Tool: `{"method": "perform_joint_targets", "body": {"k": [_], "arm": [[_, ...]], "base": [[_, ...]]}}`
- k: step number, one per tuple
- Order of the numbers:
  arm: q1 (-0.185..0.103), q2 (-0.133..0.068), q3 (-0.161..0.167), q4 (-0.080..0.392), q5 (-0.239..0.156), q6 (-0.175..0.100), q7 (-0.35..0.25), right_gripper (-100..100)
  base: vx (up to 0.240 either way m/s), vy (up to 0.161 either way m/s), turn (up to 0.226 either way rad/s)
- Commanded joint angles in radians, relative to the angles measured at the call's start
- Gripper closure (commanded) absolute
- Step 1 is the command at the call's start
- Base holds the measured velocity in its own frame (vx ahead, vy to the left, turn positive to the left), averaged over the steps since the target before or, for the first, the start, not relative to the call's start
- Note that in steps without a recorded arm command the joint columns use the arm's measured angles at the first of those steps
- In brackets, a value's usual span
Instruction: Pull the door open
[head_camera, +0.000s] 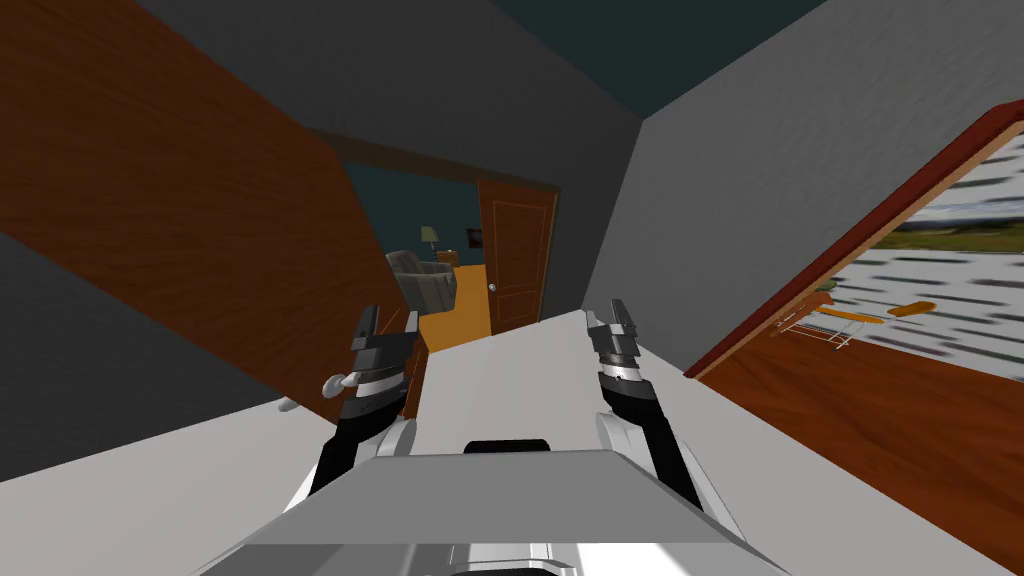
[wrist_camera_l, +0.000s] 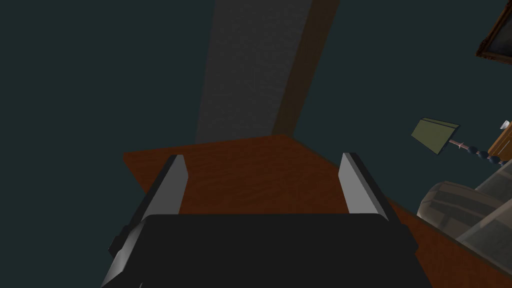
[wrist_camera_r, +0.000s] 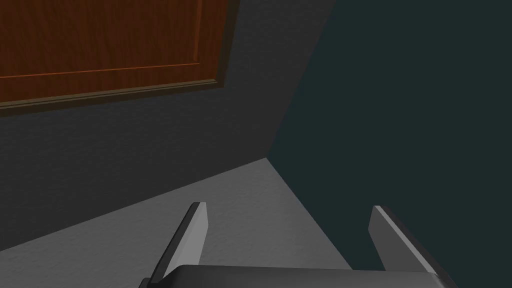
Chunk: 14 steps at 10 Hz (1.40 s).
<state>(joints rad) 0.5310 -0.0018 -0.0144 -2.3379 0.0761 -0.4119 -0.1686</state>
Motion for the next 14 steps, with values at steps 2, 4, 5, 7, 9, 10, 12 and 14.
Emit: {"method": "perform_joint_targets", "body": {"k": [2,4,5,7,9,10,12,14], "arm": [[-0.012,-0.013,-0.007,0.04,0.014,-0.014,0.03,-100],[-0.026,-0.026,-0.014,0.084,0.03,-0.03,0.064,-100],[-0.034,-0.032,-0.018,0.109,0.038,-0.039,0.083,-100],[-0.045,-0.041,-0.024,0.146,0.052,-0.053,0.111,-100],[-0.059,-0.05,-0.031,0.19,0.067,-0.069,0.144,-100],[-0.069,-0.056,-0.037,0.221,0.078,-0.08,0.168,-100],[-0.078,-0.061,-0.042,0.253,0.089,-0.091,0.192,-100],[-0.095,-0.07,-0.051,0.306,0.108,-0.111,0.233,-100]], "base": [[0.134,0.009,0.024],[0.088,0.086,0.014],[0.13,0.066,0.02],[0.13,0.058,0.019],[0.115,0.044,0.021],[0.136,0.056,0.028],[0.125,0.053,0.014],[0.127,0.049,0.024]]}}
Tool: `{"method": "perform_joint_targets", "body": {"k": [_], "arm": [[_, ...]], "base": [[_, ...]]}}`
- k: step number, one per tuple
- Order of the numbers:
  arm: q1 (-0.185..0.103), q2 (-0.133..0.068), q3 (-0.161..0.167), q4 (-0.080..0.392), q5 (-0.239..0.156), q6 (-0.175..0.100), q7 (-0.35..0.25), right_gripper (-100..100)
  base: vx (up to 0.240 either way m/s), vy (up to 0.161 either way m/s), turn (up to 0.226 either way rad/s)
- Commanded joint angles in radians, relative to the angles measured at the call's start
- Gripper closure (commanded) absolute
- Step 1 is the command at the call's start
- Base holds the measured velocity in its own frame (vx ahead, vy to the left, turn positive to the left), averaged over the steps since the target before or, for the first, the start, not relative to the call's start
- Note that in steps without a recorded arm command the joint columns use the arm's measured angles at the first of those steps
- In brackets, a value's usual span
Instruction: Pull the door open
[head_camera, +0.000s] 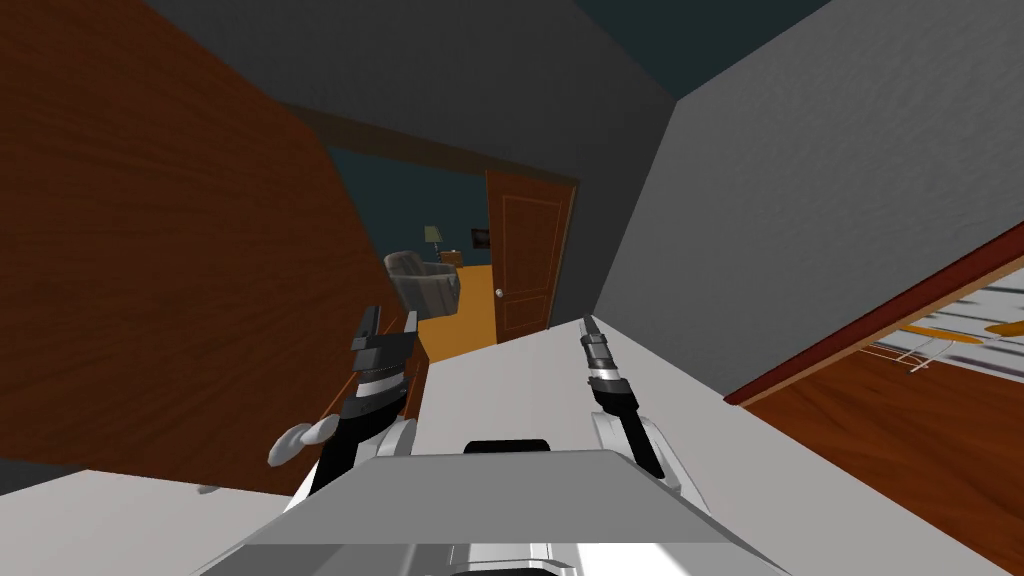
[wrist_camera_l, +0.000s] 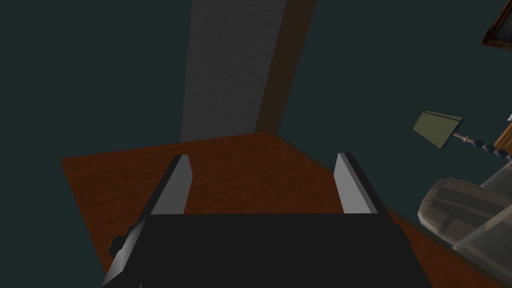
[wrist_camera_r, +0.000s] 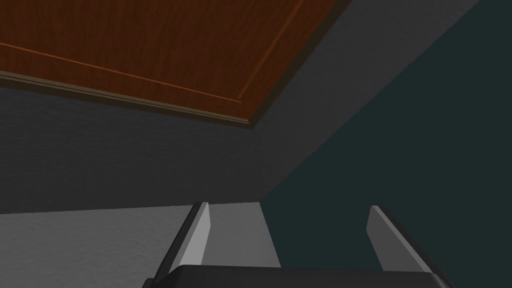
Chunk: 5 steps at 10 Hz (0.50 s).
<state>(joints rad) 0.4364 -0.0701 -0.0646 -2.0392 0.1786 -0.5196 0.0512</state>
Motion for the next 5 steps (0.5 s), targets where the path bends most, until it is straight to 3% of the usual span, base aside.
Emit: {"method": "perform_joint_targets", "body": {"k": [1,5], "arm": [[-0.012,-0.007,-0.006,0.044,0.019,-0.016,0.041,-100],[-0.036,-0.017,-0.019,0.122,0.046,-0.044,0.099,-100]], "base": [[0.146,0.05,0.028],[0.11,0.055,0.019]]}}
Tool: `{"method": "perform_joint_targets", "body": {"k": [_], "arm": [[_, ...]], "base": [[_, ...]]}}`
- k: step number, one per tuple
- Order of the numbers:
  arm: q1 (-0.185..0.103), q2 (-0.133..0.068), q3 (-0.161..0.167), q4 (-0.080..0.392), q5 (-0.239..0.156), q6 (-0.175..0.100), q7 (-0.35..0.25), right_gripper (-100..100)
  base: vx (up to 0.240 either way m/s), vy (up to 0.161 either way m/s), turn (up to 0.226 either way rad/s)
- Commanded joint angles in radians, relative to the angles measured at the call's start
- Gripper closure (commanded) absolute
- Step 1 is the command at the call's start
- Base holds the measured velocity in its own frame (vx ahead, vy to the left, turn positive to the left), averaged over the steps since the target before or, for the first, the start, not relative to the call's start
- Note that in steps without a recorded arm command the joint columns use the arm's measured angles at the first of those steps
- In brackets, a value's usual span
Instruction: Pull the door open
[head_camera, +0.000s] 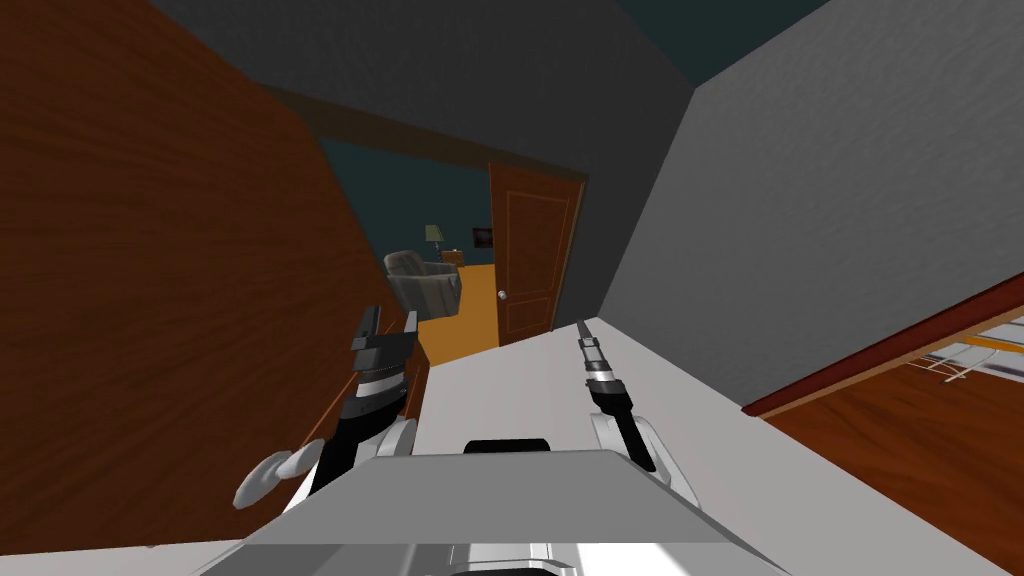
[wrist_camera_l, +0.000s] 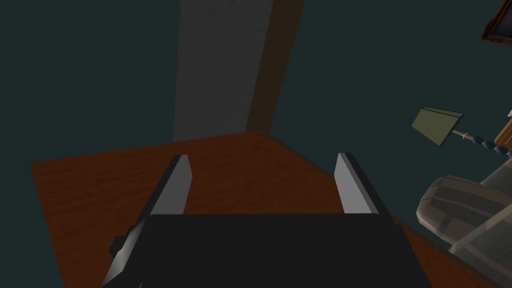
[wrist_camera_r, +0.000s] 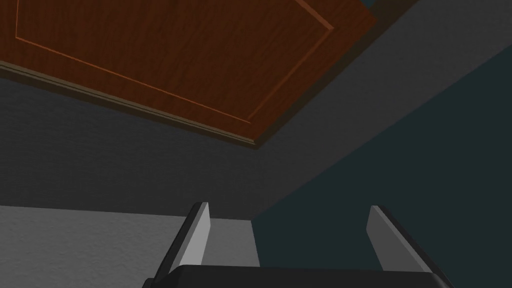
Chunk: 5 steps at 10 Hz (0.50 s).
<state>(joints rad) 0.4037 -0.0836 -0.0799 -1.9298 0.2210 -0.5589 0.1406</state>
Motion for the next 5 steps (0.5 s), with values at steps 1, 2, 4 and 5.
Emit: {"method": "perform_joint_targets", "body": {"k": [1,2,4,5], "arm": [[-0.01,-0.006,-0.007,0.032,0.011,-0.012,0.025,-100],[-0.016,-0.008,-0.01,0.053,0.018,-0.019,0.041,-100],[-0.028,-0.013,-0.017,0.093,0.032,-0.034,0.071,-100],[-0.035,-0.015,-0.021,0.114,0.04,-0.042,0.088,-100]], "base": [[0.093,0.053,0.022],[0.1,0.053,0.023],[0.106,0.04,0.018],[0.104,0.057,0.02]]}}
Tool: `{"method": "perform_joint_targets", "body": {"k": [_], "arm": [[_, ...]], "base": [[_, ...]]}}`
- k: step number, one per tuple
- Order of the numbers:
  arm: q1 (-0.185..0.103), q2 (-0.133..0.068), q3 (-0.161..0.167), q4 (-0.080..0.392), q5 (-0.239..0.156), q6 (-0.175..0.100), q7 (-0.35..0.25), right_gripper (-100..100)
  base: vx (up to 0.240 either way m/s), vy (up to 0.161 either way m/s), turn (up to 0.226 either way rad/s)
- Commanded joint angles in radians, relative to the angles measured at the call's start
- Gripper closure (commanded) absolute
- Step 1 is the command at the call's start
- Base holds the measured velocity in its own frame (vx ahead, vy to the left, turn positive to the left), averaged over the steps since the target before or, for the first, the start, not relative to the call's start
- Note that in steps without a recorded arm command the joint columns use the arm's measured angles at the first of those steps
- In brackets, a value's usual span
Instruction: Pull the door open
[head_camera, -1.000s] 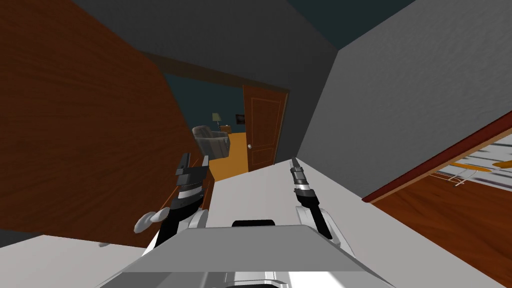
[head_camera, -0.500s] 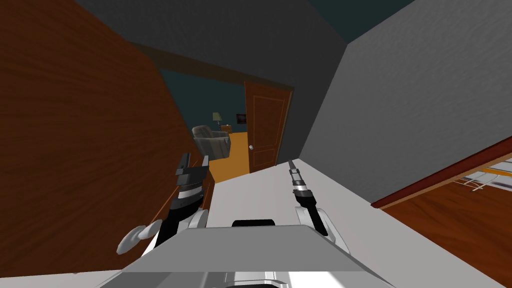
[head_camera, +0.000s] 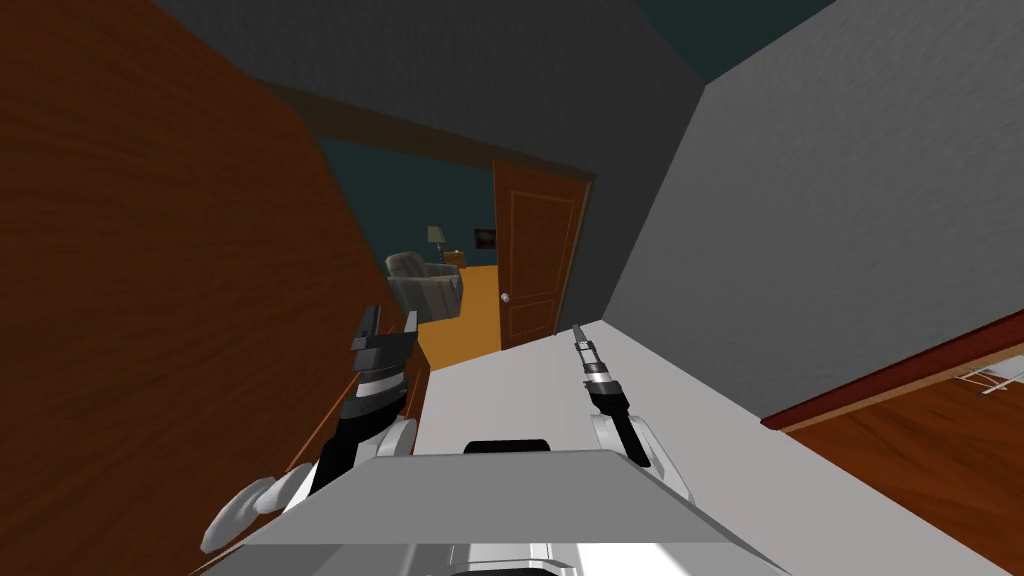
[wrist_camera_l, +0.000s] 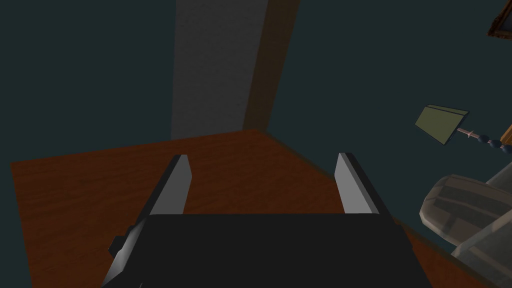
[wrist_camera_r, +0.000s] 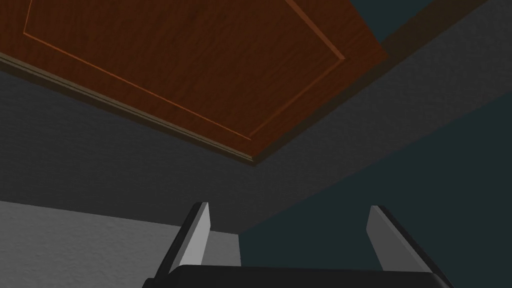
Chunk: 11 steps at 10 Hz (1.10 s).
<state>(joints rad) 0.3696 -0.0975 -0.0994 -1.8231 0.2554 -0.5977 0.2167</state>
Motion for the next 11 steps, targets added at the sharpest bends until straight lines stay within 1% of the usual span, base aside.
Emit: {"method": "perform_joint_targets", "body": {"k": [1,11], "arm": [[-0.008,-0.003,-0.005,0.029,0.013,-0.011,0.028,-100],[-0.075,-0.022,-0.041,0.247,0.09,-0.089,0.193,-100]], "base": [[0.097,0.055,0.021],[0.102,0.048,0.02]]}}
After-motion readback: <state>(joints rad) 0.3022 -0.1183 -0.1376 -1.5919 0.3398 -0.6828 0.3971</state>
